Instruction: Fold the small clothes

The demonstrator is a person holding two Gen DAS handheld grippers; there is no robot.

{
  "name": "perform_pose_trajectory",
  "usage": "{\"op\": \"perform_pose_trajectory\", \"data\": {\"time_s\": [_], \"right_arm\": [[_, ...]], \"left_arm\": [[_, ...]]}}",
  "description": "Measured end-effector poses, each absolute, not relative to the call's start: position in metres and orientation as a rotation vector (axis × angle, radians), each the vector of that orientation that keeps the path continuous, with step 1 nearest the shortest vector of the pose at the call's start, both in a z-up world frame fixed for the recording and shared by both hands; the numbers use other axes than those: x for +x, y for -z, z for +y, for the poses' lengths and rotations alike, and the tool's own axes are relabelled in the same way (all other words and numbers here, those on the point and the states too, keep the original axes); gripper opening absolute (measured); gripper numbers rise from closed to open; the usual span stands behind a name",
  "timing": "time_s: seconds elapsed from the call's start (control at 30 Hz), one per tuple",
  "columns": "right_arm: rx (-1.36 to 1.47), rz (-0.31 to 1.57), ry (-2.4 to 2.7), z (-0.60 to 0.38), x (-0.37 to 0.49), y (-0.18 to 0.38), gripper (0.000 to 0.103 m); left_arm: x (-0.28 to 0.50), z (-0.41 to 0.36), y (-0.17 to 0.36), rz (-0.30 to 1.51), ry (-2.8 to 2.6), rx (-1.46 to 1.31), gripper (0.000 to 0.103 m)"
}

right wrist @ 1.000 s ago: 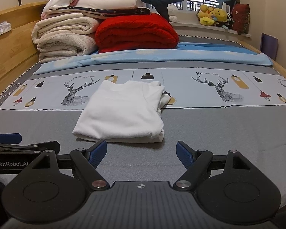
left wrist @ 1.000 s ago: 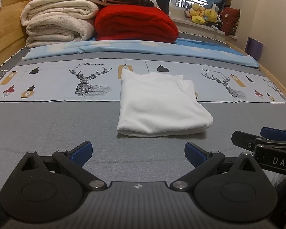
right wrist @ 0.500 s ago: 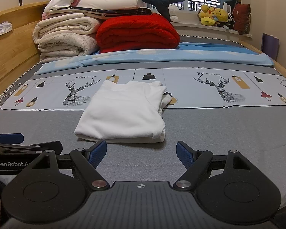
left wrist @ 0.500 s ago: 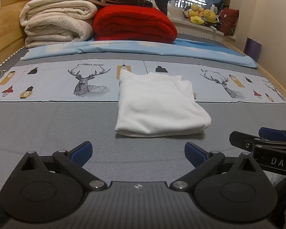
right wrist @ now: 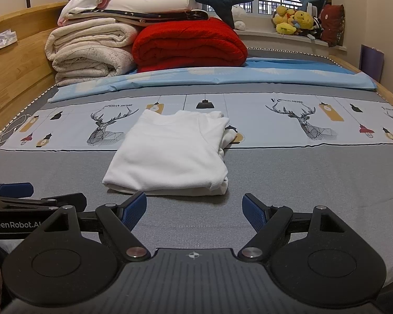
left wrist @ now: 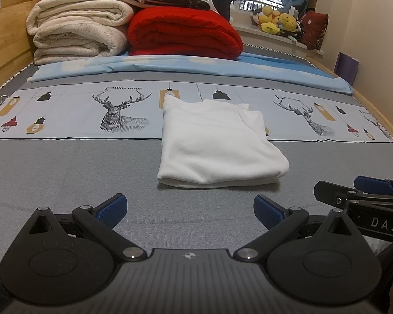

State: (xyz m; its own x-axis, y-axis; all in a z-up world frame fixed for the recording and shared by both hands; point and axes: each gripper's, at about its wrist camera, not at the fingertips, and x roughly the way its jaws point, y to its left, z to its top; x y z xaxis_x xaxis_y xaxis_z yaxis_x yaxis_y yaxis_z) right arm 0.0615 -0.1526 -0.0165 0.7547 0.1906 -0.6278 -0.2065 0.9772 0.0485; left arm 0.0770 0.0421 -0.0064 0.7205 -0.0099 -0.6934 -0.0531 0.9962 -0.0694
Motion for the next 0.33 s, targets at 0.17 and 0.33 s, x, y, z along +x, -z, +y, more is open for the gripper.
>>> {"op": "perform_pose_trajectory", "data": {"time_s": [0.17, 0.33], "right_arm": [[-0.024, 0.682, -0.218, -0.1528, 0.0614, 0.0167, 0.081], [-0.024, 0.684, -0.219, -0.1527, 0.061, 0.0174, 0.081]], "left_arm": [[0.0763, 0.0413, 0.0064, 0.764, -0.02, -0.085, 0.103], [0.0761, 0.0412, 0.006, 0.762, -0.024, -0.088, 0.103]]}}
